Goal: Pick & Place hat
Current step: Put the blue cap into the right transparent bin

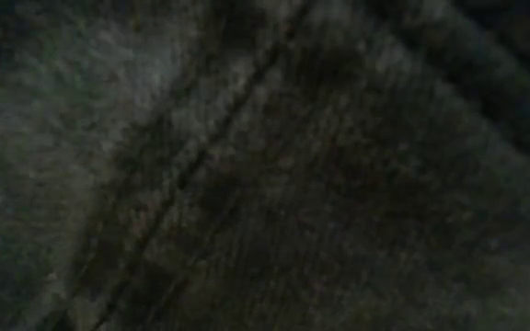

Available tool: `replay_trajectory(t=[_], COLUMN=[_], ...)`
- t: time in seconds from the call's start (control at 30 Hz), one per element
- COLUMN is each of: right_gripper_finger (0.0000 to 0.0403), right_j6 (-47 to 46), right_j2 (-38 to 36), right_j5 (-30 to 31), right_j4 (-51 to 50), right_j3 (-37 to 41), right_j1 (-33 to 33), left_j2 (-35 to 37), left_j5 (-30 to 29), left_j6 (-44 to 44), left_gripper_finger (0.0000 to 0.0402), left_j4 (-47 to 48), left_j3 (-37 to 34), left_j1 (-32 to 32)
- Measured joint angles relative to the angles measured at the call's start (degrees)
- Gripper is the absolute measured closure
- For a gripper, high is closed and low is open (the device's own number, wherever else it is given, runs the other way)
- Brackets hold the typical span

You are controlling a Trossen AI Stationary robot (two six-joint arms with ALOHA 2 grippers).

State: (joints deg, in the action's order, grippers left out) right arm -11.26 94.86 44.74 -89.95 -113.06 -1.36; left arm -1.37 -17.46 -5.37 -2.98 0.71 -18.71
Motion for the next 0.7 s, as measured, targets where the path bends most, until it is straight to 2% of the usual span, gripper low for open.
replay_trajectory(t=[0.13, 0.23, 0.57, 0.63, 0.7], right_gripper_finger=[0.0390, 0.0390, 0.0390, 0.0390, 0.0390], right_j6=[8.5, 12.4, 14.1, 16.0, 18.2], right_j2=[-0.4, -0.4, -1.3, -1.4, -1.3], right_j5=[3.3, 3.4, 2.9, 2.0, -1.6], right_j4=[-0.1, 0.0, -0.1, 0.0, 0.0], right_j3=[0.1, 0.3, 6.9, 8.7, 10.5], right_j1=[1.8, 4.9, 19.6, 22.3, 24.9], left_j2=[0.0, 0.0, 0.0, 0.0, 0.0], left_j5=[0.0, 0.0, 0.0, 0.0, 0.0], left_j6=[0.0, 0.0, 0.0, 0.0, 0.0], left_gripper_finger=[0.0401, 0.0401, 0.0401, 0.0401, 0.0401], left_j4=[0.0, 0.0, 0.0, 0.0, 0.0], left_j3=[0.0, 0.0, 0.0, 0.0, 0.0], left_j1=[0.0, 0.0, 0.0, 0.0, 0.0])
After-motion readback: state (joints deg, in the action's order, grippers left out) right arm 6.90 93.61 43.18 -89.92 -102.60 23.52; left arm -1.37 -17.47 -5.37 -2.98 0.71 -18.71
